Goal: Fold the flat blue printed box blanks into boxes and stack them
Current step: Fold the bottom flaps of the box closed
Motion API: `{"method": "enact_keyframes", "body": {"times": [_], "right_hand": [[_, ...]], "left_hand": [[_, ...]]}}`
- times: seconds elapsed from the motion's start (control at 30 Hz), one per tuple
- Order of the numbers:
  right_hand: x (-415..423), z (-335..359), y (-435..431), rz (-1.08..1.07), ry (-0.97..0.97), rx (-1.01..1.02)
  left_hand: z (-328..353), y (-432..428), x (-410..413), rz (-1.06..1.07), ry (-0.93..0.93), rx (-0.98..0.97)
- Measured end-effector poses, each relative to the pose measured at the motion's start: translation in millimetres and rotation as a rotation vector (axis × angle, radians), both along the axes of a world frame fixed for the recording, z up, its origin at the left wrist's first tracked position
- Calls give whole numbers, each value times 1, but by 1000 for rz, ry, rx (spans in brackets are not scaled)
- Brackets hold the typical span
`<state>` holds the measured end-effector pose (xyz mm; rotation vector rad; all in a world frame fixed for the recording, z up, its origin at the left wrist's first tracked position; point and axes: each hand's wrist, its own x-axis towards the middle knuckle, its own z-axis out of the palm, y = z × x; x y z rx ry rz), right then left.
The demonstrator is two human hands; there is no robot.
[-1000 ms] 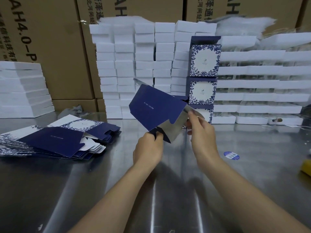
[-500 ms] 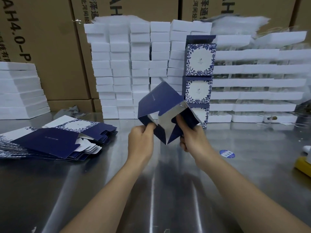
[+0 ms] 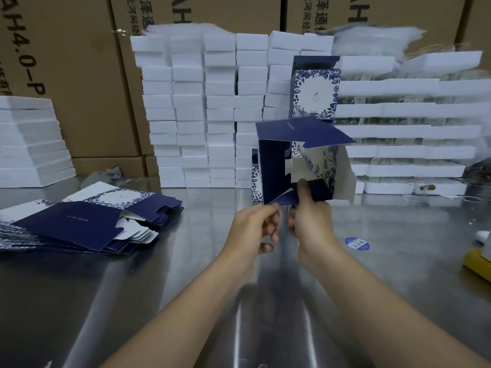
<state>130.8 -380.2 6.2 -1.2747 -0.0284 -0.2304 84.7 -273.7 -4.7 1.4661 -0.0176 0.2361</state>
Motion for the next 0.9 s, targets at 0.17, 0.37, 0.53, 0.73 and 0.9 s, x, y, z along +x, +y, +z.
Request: {"method": "enact_keyframes", "body": {"times": [0.17, 0.37, 0.53, 0.73, 0.9], "right_hand": [[-3, 0, 2, 49, -4, -7], [-10, -1, 8, 331, 21, -81], [-13, -1, 12, 339, -2, -92], [-14, 0, 11, 385, -24, -77], [-17, 2, 9, 376, 3, -154]], "left_hand": [[0, -3, 0, 54, -19, -79], [3, 1, 1, 127, -61, -151], [4, 3, 0, 135, -45, -111], [2, 1, 0, 89, -31, -117], [3, 5, 2, 124, -44, -157]]}}
